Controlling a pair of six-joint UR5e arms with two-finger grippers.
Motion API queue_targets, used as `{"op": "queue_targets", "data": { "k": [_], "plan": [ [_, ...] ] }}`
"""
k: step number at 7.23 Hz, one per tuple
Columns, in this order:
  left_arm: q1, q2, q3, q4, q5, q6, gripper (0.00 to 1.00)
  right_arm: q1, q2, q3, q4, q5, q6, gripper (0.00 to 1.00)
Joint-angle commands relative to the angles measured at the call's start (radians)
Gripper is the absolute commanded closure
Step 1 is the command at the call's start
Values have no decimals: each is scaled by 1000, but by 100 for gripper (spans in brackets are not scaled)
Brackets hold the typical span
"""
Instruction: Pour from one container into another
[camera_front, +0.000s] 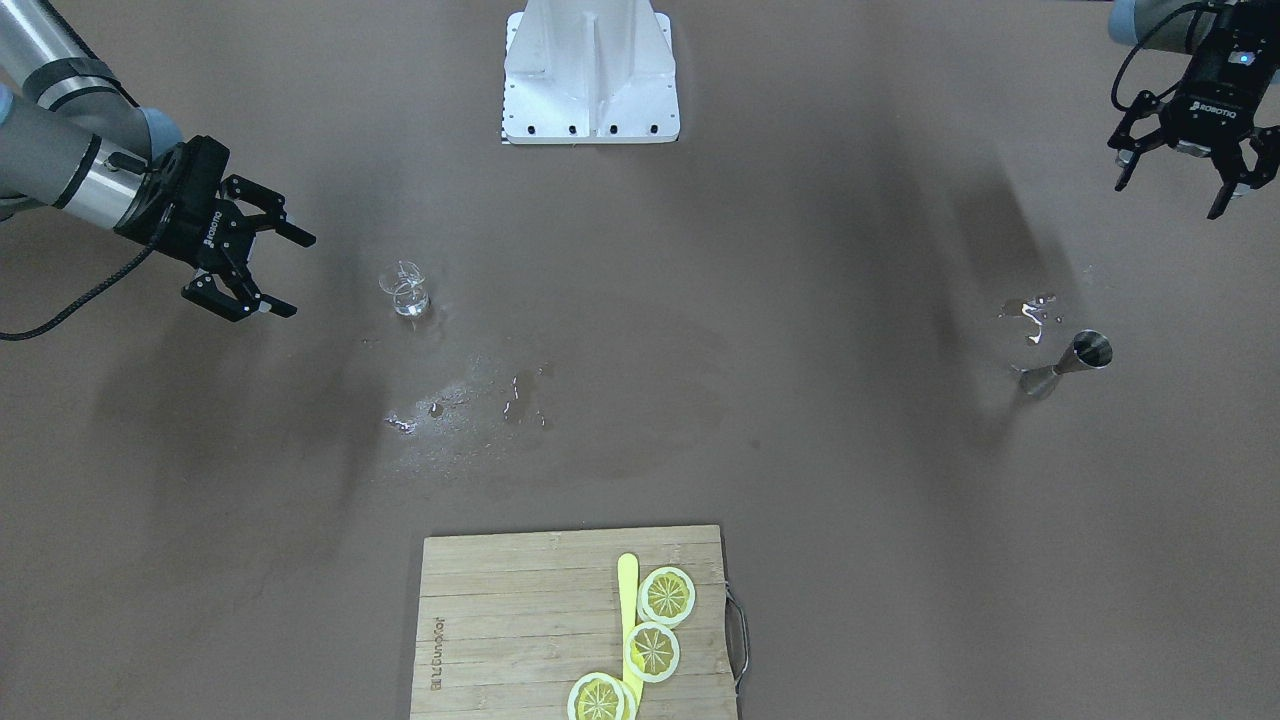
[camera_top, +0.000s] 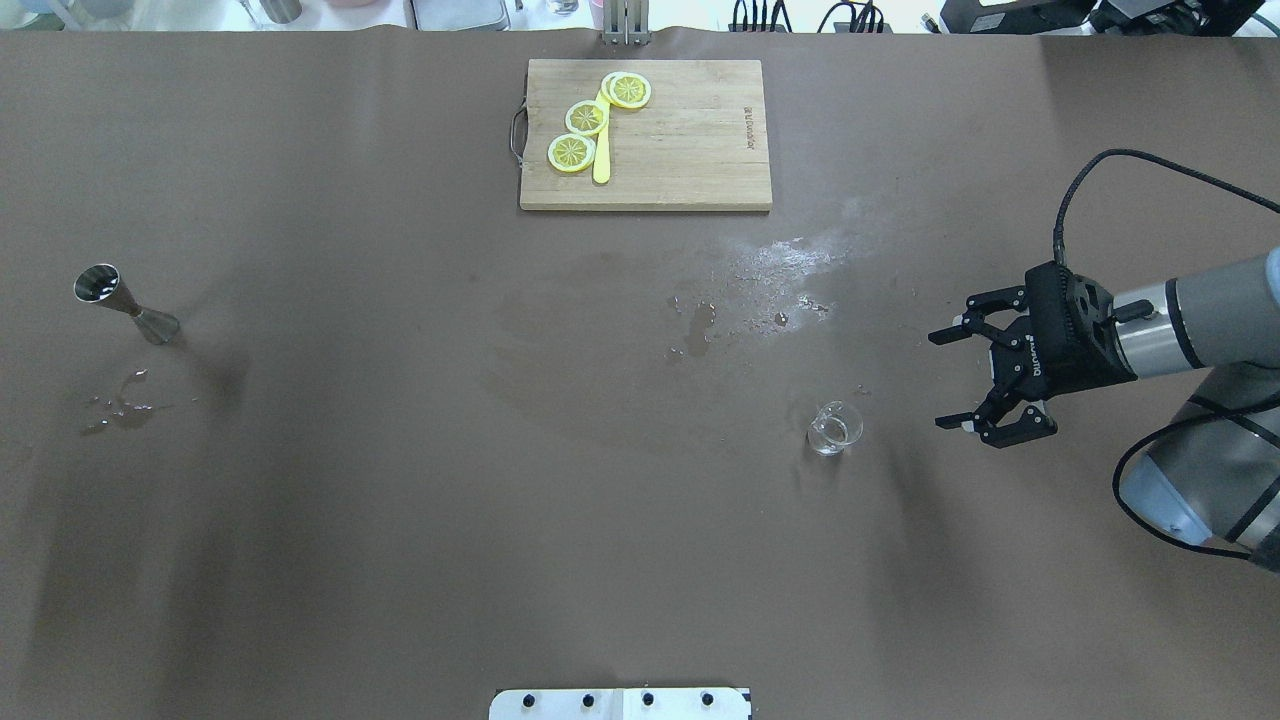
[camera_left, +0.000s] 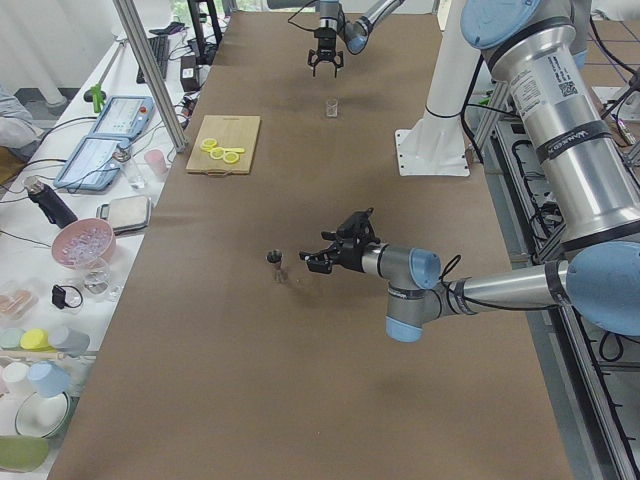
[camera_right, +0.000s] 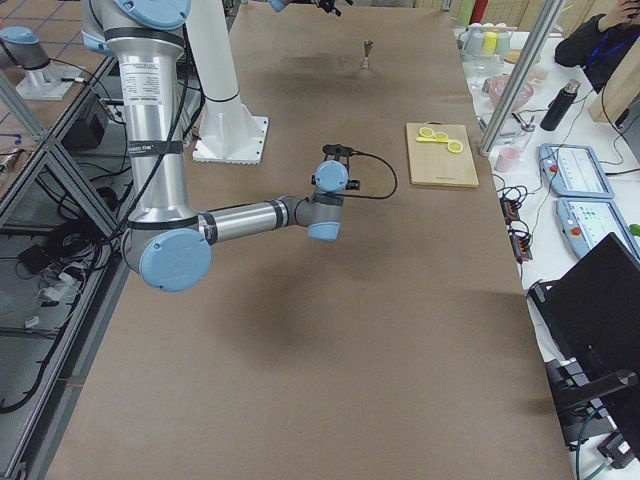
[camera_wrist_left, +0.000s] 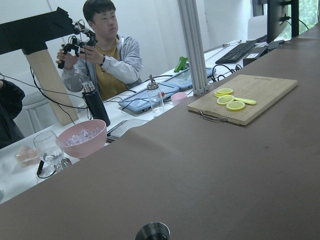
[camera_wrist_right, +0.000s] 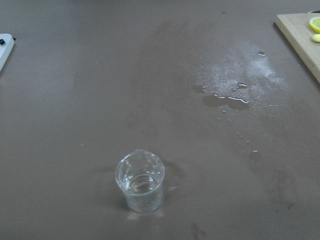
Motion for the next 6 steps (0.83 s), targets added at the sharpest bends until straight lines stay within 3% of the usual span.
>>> {"op": "queue_targets", "data": {
  "k": [1,4,6],
  "plan": [
    [233,23,19,11,338,-170,2,-55,-18,-38,68,-3,-2,0],
    [582,30,13,59,838,-175,3,-135,-7,-54,70,-80,-2,0],
    [743,21,15,59,1000,-175,3,-161,2,-89,99,-113,-27,0]
  ]
}}
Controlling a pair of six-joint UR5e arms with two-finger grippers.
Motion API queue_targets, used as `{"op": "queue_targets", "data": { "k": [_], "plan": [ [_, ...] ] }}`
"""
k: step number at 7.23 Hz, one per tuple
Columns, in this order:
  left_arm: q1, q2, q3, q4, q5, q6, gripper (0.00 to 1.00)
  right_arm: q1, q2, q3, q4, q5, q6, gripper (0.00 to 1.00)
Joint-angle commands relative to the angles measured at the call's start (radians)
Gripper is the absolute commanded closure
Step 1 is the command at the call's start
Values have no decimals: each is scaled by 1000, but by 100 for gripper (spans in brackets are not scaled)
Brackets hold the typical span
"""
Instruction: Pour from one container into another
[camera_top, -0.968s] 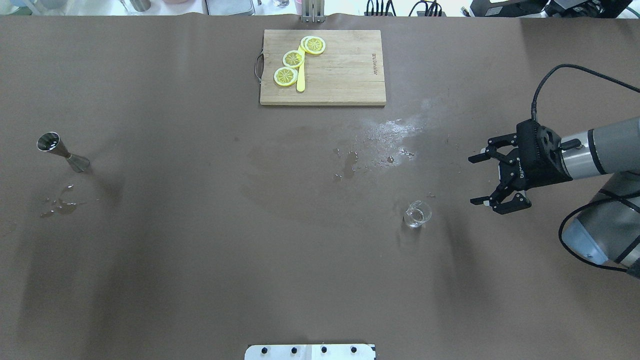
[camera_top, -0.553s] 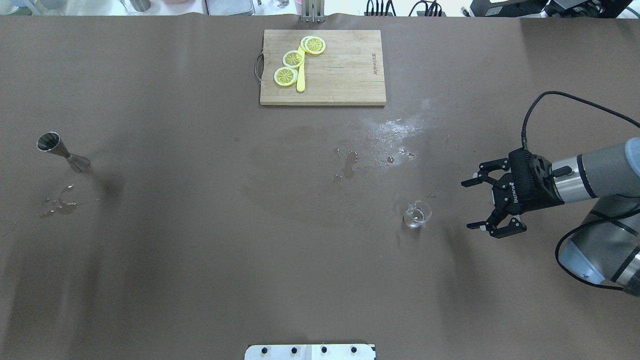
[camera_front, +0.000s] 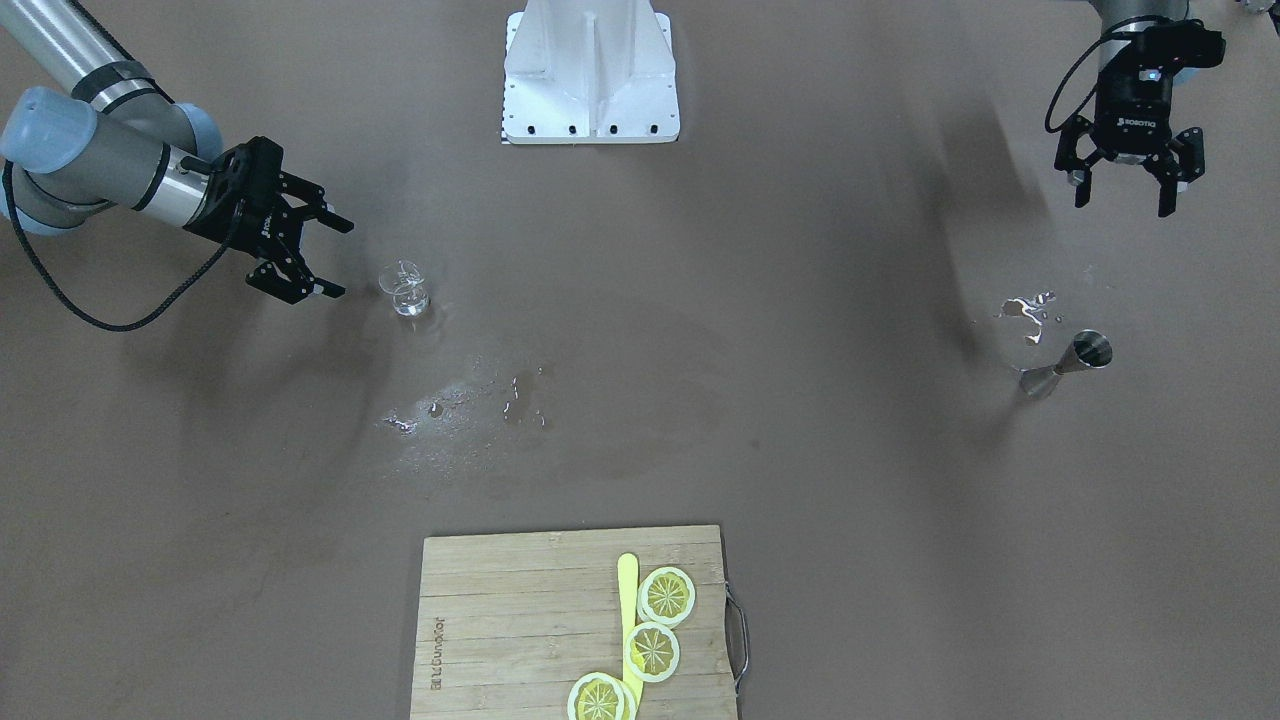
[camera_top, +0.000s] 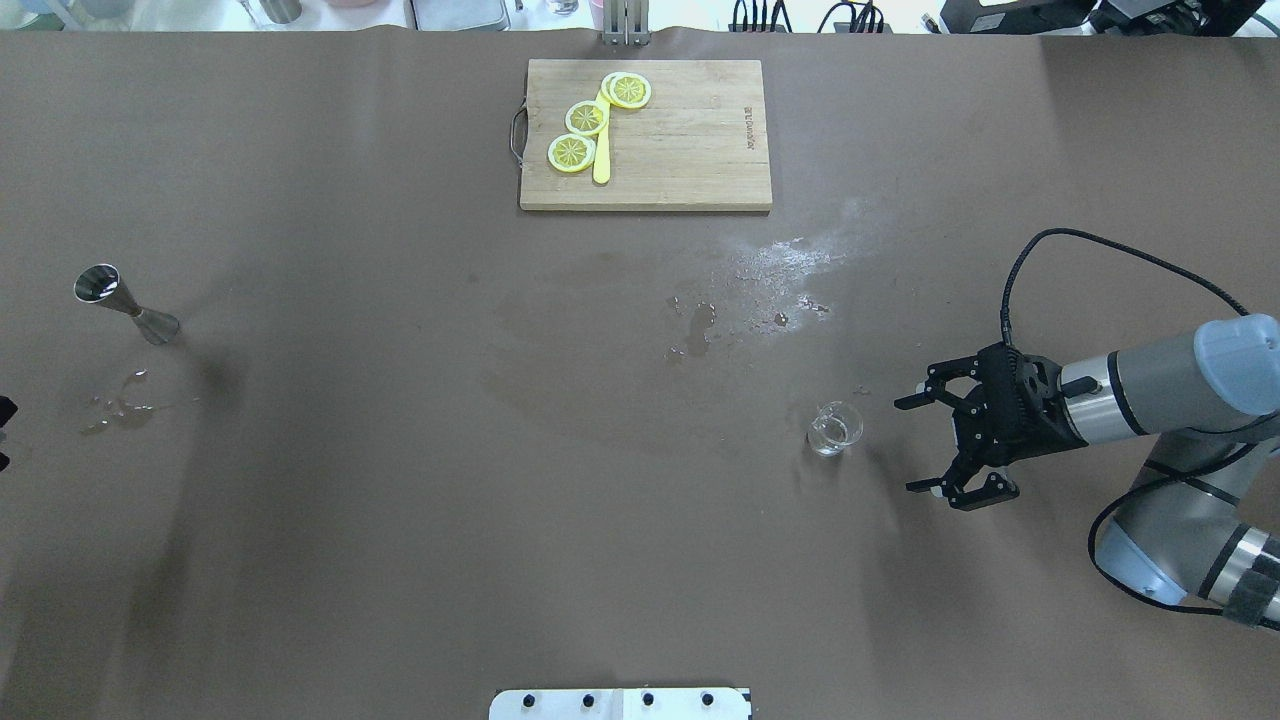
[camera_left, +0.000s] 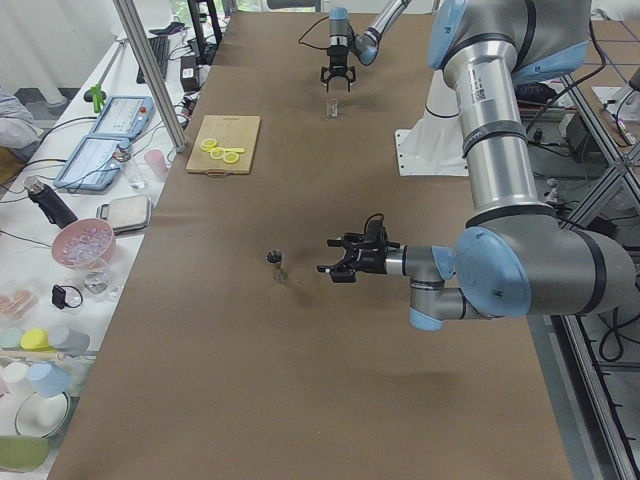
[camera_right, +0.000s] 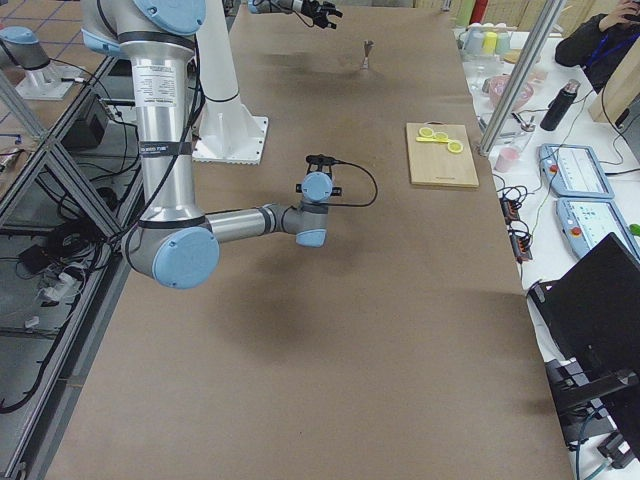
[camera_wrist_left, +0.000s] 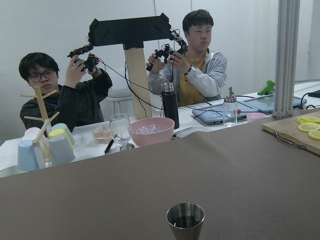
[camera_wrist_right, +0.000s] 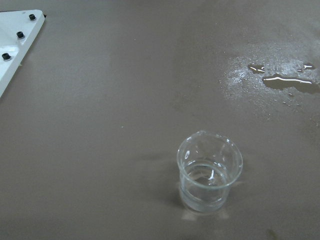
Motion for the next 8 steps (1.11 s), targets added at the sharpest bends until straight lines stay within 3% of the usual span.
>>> {"op": "queue_targets", "data": {
  "k": [1,2,3,4,8],
  "plan": [
    [146,-13,11,6,136,-3,3,-20,32,-51,28,-26,-17,0],
    [151,-11,11,88,141,-16,3,-28,58,-73,29,-43,-20,0],
    [158,-14,40,205,188,-193,3,-31,78,-87,30,-57,-19,0],
    [171,-19,30,403,227,-358,3,-31,96,-102,30,-58,-20,0],
    [157,-76,36,618,199,-589,5,-39,124,-113,30,-69,-17,1]
  ]
}}
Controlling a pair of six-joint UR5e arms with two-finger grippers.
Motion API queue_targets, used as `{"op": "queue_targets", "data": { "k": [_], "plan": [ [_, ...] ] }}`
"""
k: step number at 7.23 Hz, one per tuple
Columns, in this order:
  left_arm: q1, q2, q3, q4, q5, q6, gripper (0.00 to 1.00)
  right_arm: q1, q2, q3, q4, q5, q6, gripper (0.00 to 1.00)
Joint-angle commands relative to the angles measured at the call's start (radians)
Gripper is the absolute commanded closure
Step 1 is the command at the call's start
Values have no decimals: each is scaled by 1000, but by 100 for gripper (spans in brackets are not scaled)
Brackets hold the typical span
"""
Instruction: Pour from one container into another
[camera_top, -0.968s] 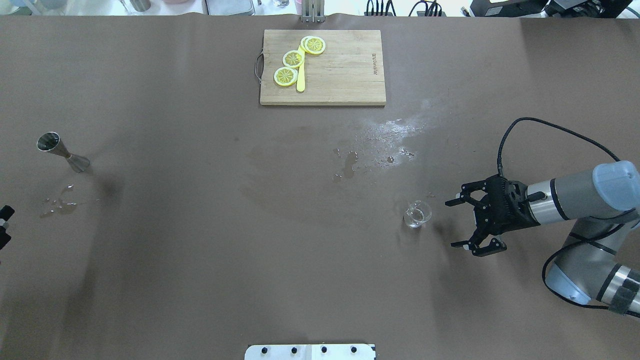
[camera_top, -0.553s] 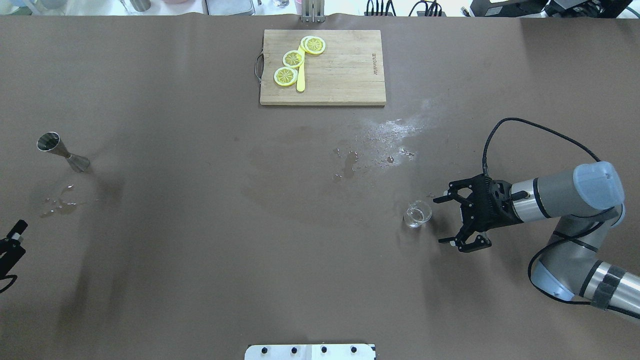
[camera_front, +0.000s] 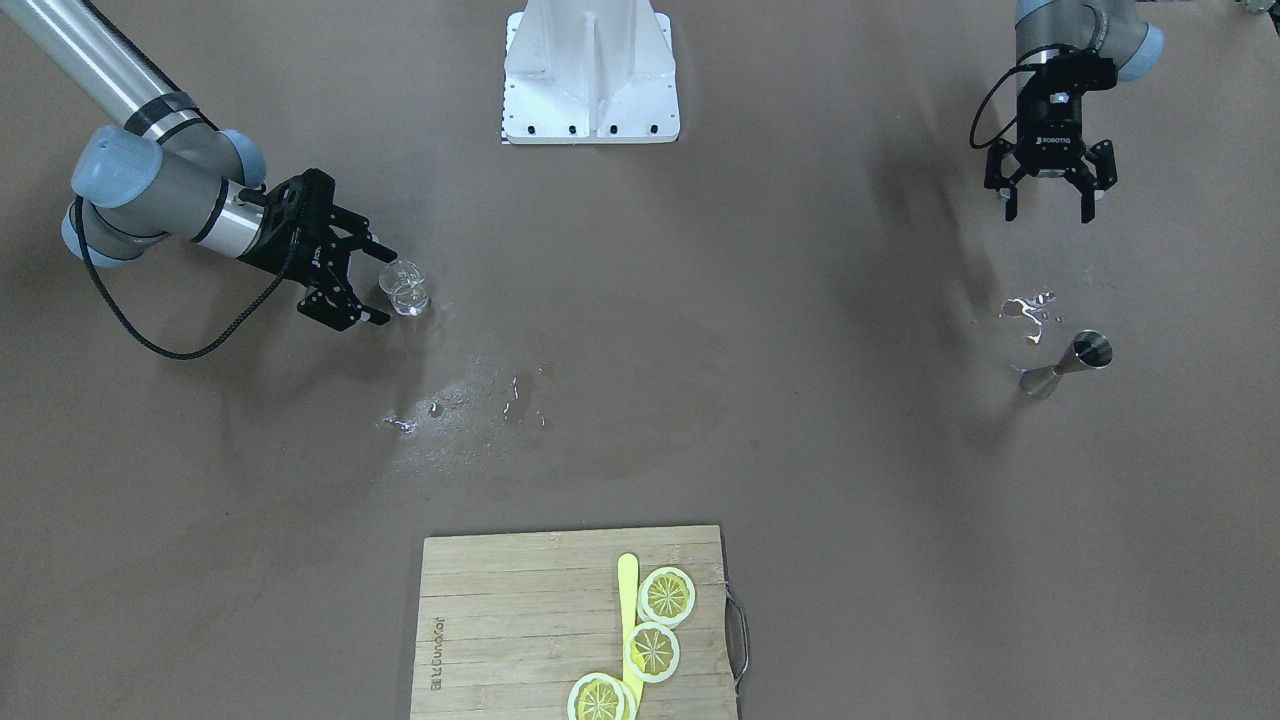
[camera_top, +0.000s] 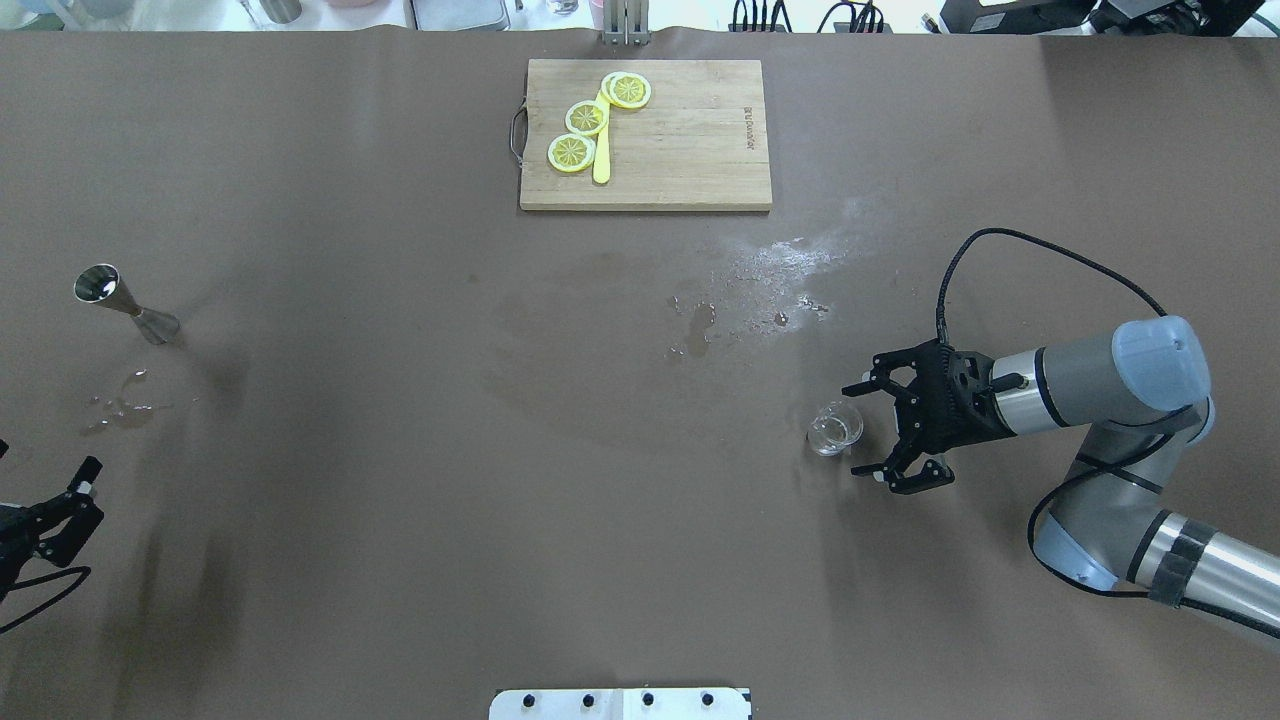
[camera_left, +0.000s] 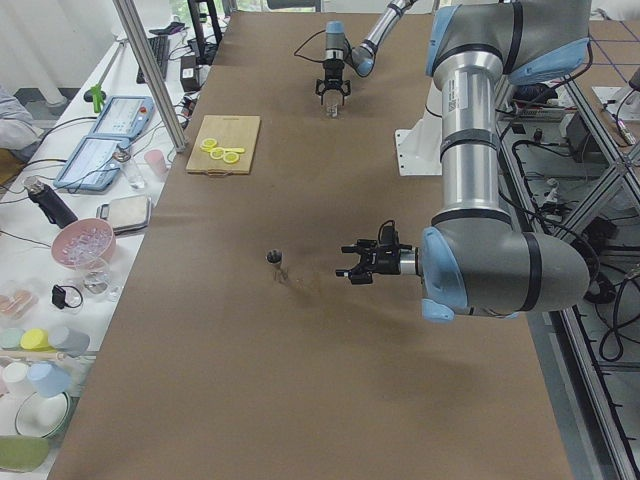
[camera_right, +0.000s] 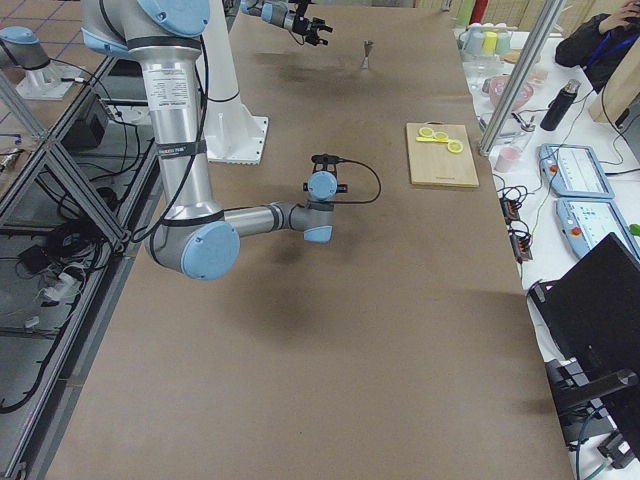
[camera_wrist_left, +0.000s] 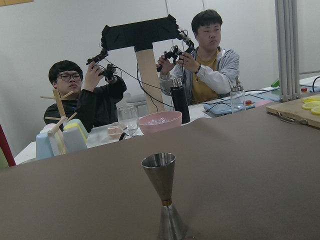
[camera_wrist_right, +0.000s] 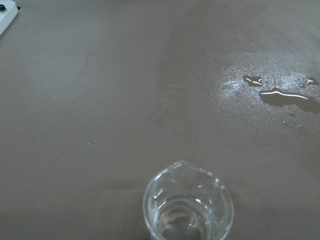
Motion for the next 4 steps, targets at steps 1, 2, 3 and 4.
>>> {"op": "queue_targets", "data": {
  "k": [1,2,3,4],
  "plan": [
    [-36,-22,6,227,-1,-217,5,-3,5,-2,-1,-8,1,1],
    [-51,-30,6,366,1,-355,5,-8,19,-7,-1,-9,3,1],
    [-100,-37,28,428,-10,-433,6,-18,22,-10,-1,-18,3,1],
    [-135,-75,42,450,-48,-450,7,-31,24,-10,1,-31,4,2]
  ]
}}
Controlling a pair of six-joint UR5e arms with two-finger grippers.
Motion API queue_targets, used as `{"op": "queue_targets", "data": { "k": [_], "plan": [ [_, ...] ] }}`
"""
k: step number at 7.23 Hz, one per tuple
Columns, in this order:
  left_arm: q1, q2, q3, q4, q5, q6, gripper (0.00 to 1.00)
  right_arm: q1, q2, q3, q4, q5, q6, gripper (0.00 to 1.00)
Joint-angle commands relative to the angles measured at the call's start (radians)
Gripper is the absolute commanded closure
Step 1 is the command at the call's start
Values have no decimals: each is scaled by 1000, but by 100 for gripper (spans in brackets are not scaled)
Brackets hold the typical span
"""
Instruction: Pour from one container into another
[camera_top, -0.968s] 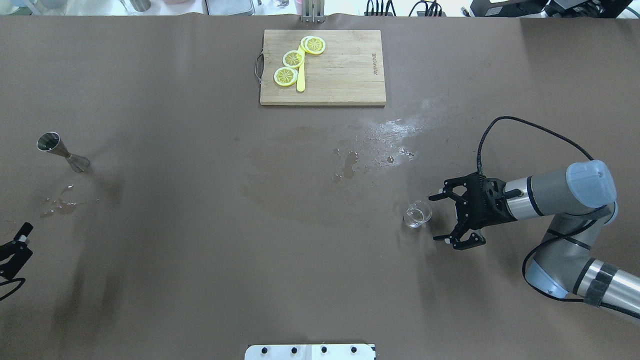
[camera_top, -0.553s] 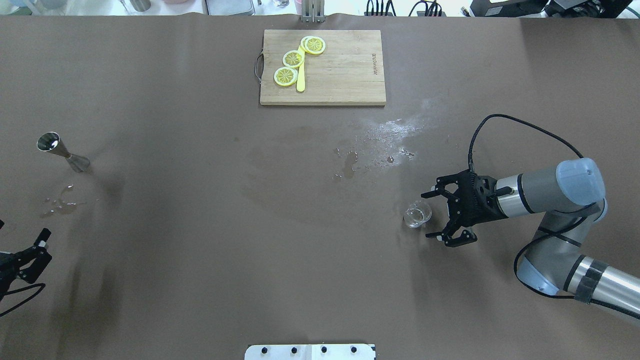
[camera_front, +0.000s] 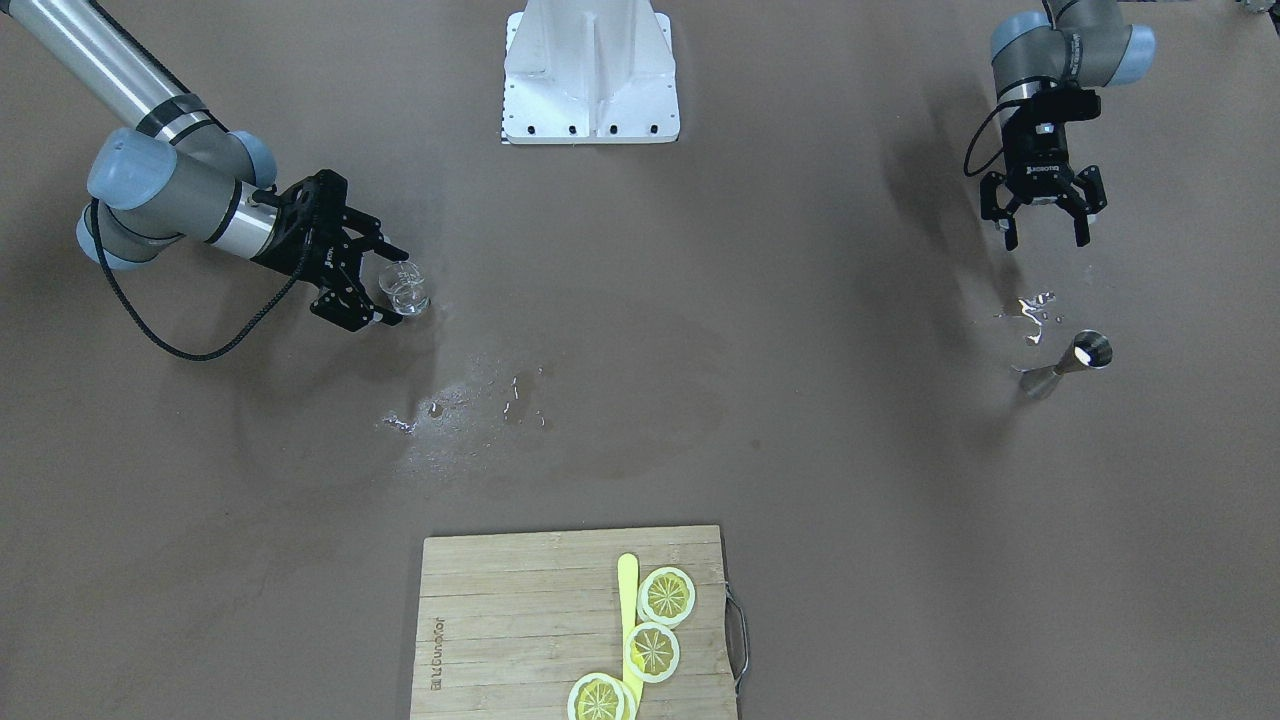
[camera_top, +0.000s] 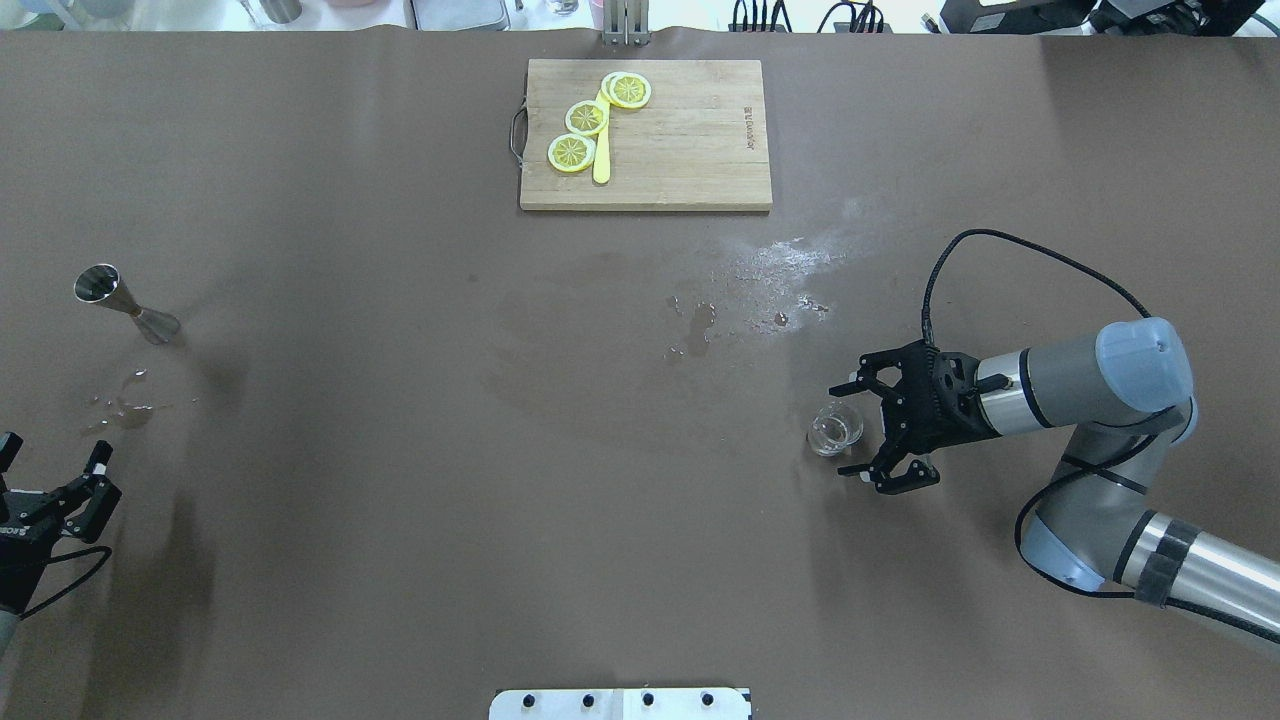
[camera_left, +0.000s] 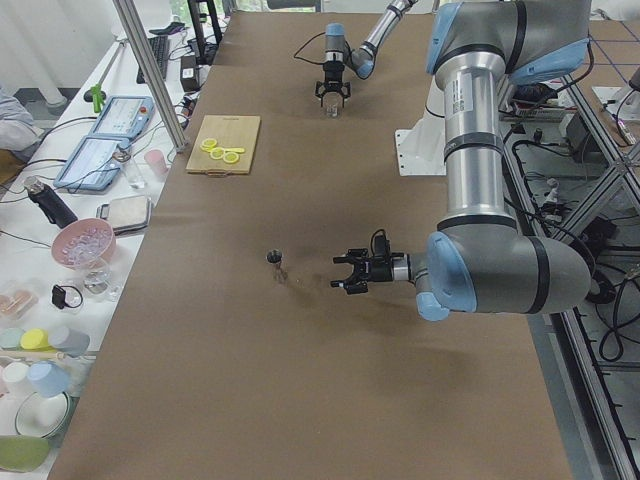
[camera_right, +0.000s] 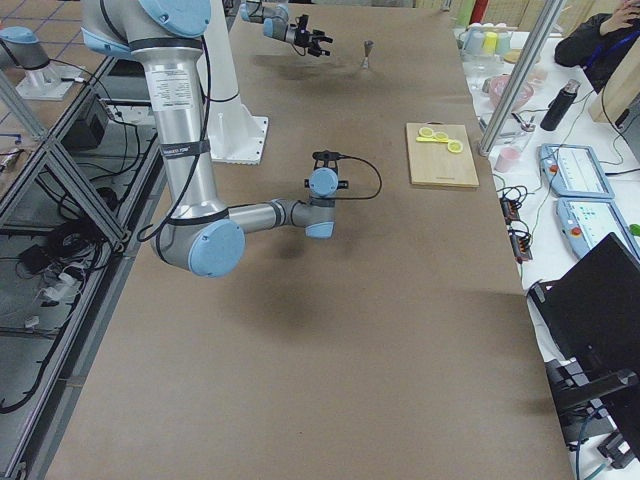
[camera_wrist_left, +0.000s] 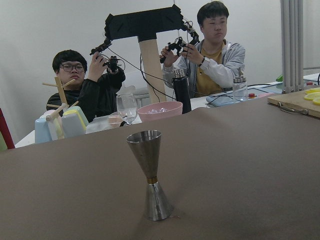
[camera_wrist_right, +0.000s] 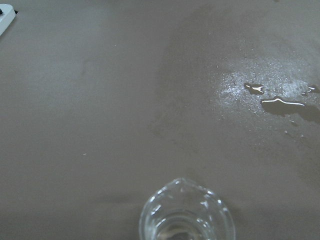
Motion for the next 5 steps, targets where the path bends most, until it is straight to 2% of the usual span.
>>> {"op": "queue_targets", "data": {
  "k": [1,3,5],
  "plan": [
    [-99,-77,18,106,-34,-63,7,-14,4,0,1,-15,3,2],
    [-202,-178,50,134,-72,-61,9,-18,2,-2,1,-14,6,11],
    [-281,-267,76,140,-80,-60,11,-17,1,-2,0,-6,7,36]
  ]
}}
